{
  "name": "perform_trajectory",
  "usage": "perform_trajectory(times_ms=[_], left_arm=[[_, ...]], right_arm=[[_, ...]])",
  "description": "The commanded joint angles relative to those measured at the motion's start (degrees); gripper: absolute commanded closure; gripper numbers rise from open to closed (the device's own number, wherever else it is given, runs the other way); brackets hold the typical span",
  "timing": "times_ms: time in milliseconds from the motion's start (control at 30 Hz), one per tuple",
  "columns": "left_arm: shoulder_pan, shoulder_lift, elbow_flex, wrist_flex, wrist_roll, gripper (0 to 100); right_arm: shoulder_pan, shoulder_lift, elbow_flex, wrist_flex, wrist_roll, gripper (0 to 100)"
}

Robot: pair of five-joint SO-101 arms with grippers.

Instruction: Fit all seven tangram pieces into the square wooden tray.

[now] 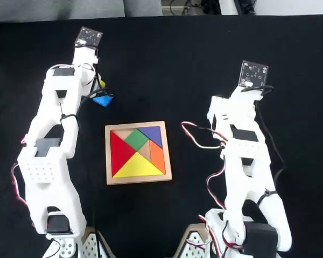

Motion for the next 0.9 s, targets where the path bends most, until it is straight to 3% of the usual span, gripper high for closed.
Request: perform_trajectory(times_ms=[0,133,433,500,700,867], left_arm=[[-0.5,-0.6,-2.5,3.8,-2.8,75],[1.5,-0.6,-2.5,11.9,-10.0,75],[1.1,-1.3,-3.4,20.6,-14.9,75],[0.5,-2.6,-5.9,22.0,-13.6,75],[2.4,-8.5,-13.4,32.1,1.0,75],[4.9,-9.0,-15.3,36.5,-0.1,75]], right_arm=[[-0.9,0.1,-0.2,-1.5,0.6,98.4],[-0.9,0.1,-0.2,-1.5,0.6,98.4],[-0.8,0.1,-0.2,-1.5,0.6,98.4],[-0.7,0.1,-0.3,-1.5,0.6,98.4],[-0.7,0.1,-0.3,-1.5,0.6,98.4],[-0.7,0.1,-0.3,-1.5,0.6,98.4]])
